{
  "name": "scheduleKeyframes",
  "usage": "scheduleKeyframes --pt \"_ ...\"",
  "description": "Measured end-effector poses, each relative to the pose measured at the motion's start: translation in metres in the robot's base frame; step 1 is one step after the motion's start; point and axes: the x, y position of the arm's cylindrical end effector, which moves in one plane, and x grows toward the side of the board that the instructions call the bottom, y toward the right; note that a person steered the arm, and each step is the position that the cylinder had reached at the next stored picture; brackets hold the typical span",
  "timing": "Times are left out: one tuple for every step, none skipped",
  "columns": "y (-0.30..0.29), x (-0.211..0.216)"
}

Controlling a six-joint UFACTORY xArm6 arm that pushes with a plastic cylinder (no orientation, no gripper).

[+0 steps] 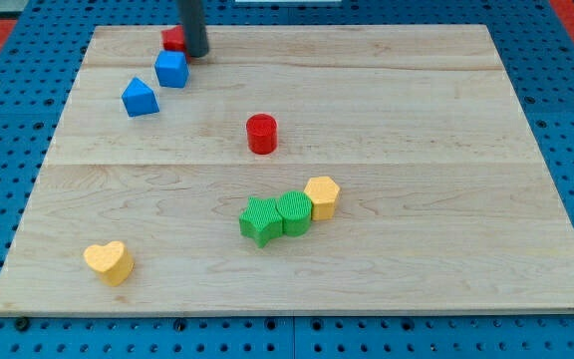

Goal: Nudge the blue cube closer to the red star

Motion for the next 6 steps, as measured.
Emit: scheduleKeyframes --pt "-0.032 -0.001" --pt "0.052 0.006" --pt "0.106 0.022" --pt "0.057 0.058" --pt "0.006 0.069" --pt "0.005 0.055"
